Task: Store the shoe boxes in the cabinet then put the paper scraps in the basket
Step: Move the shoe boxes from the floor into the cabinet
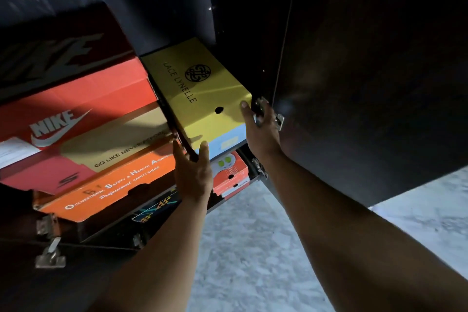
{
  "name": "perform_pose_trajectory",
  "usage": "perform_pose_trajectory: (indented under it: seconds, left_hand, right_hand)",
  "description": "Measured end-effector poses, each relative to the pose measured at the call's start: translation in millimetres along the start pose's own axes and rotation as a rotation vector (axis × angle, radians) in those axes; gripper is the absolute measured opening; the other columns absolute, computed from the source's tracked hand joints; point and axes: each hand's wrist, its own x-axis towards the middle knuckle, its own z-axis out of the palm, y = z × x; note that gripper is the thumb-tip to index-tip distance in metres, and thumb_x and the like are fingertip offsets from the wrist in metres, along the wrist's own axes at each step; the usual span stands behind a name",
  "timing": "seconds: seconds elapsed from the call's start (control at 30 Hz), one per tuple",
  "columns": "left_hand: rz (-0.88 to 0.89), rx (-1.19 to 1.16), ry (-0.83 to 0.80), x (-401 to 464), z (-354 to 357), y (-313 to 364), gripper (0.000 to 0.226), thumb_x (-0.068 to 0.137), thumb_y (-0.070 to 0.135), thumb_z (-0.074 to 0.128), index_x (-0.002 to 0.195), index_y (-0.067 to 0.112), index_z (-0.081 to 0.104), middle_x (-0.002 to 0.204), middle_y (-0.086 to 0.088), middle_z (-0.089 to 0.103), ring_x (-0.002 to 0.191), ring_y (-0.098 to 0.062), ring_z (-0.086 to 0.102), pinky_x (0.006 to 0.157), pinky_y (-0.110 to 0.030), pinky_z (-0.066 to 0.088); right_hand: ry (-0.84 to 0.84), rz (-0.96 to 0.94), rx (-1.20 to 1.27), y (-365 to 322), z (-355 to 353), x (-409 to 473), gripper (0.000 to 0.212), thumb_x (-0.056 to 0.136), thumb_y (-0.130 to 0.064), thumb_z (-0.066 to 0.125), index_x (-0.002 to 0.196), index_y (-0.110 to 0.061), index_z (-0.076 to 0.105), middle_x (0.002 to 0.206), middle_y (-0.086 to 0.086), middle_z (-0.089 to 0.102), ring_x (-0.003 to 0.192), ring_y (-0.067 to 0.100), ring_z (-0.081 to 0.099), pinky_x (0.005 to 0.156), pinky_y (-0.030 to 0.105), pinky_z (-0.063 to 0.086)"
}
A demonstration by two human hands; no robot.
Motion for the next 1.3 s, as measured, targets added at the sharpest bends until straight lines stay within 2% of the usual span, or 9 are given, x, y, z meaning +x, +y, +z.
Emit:
perform_pose_trajectory:
  seconds: [0.13, 0.3, 0.47, 0.6, 0.8, 1.0, 1.1, 1.23, 1.3]
  left_hand:
    - [-0.244, 0.095, -0.294, -40, 21, -78, 0.106, 0.054, 0.096, 0.058, 0.134, 0.027, 0.053, 0.12, -0.018, 0.069, 0.11, -0.035, 0.069, 0.092, -0.057, 0.057]
    - [-0.299, 0.465, -0.8, -168, 74, -69, 0.049, 0.083, 0.061, 0.068, 0.117, 0.025, 0.066, 0.119, -0.008, 0.07, 0.105, -0.028, 0.069, 0.09, -0.047, 0.06]
    - [-0.111, 0.677, -1.078, -292, 161, -59, 0.04, 0.093, 0.04, 0.07, 0.124, 0.015, 0.069, 0.134, -0.01, 0.065, 0.119, -0.031, 0.063, 0.098, -0.04, 0.053]
    - [0.088, 0.842, -1.217, -385, 257, -59, 0.041, 0.096, 0.042, 0.065, 0.13, 0.019, 0.065, 0.137, -0.01, 0.063, 0.122, -0.031, 0.061, 0.092, -0.033, 0.048]
    - [0.251, 1.006, -1.401, -526, 400, -94, 0.047, 0.097, 0.043, 0.062, 0.137, 0.019, 0.059, 0.134, -0.009, 0.066, 0.121, -0.028, 0.063, 0.099, -0.034, 0.051]
    - [0.366, 1.116, -1.557, -640, 519, -177, 0.047, 0.098, 0.043, 0.059, 0.14, 0.022, 0.054, 0.127, -0.003, 0.067, 0.107, -0.022, 0.066, 0.082, -0.022, 0.051]
    - [0.364, 1.125, -1.618, -680, 571, -237, 0.057, 0.098, 0.044, 0.059, 0.148, 0.021, 0.047, 0.145, -0.008, 0.058, 0.127, -0.026, 0.059, 0.098, -0.027, 0.046]
    - [0.204, 1.09, -1.636, -714, 612, -307, 0.071, 0.096, 0.041, 0.062, 0.157, 0.016, 0.033, 0.157, -0.009, 0.045, 0.14, -0.027, 0.049, 0.107, -0.032, 0.045]
    - [0.147, 1.039, -1.641, -720, 622, -328, 0.068, 0.096, 0.031, 0.065, 0.155, 0.016, 0.034, 0.148, -0.001, 0.052, 0.131, -0.023, 0.056, 0.092, -0.023, 0.045]
  right_hand:
    - [-0.004, 0.252, -0.008, 55, -43, -73, 0.067, 0.092, -0.07, 0.052, 0.145, -0.028, 0.047, 0.137, 0.008, 0.063, 0.127, 0.031, 0.058, 0.089, 0.027, 0.04]
    - [-0.125, 0.664, -0.054, 159, -125, -183, 0.098, 0.085, -0.081, 0.05, 0.157, -0.017, 0.032, 0.156, 0.013, 0.044, 0.144, 0.03, 0.043, 0.114, 0.035, 0.036]
    - [0.193, 0.942, 0.057, 253, -266, -273, 0.085, 0.09, -0.078, 0.044, 0.154, -0.021, 0.036, 0.153, 0.011, 0.047, 0.139, 0.03, 0.048, 0.11, 0.038, 0.042]
    - [0.523, 1.058, 0.106, 332, -398, -320, 0.07, 0.098, -0.069, 0.04, 0.149, -0.02, 0.044, 0.147, 0.011, 0.054, 0.131, 0.032, 0.055, 0.092, 0.032, 0.044]
    - [0.793, 1.135, 0.141, 456, -558, -363, 0.06, 0.1, -0.06, 0.046, 0.14, -0.015, 0.053, 0.138, 0.016, 0.062, 0.128, 0.035, 0.056, 0.1, 0.036, 0.044]
    - [0.847, 1.175, 0.178, 606, -646, -379, 0.064, 0.093, -0.067, 0.053, 0.123, -0.012, 0.062, 0.122, 0.015, 0.069, 0.117, 0.035, 0.062, 0.101, 0.04, 0.048]
    - [0.848, 1.184, 0.172, 680, -670, -382, 0.061, 0.096, -0.058, 0.057, 0.136, -0.012, 0.056, 0.13, 0.015, 0.066, 0.12, 0.033, 0.061, 0.097, 0.037, 0.047]
    - [0.781, 1.173, 0.214, 756, -665, -383, 0.071, 0.087, -0.053, 0.072, 0.143, -0.019, 0.045, 0.135, 0.009, 0.063, 0.119, 0.03, 0.062, 0.097, 0.038, 0.051]
    - [0.739, 1.151, 0.231, 781, -648, -385, 0.082, 0.079, -0.056, 0.076, 0.147, -0.027, 0.04, 0.137, 0.003, 0.06, 0.118, 0.026, 0.063, 0.099, 0.04, 0.053]
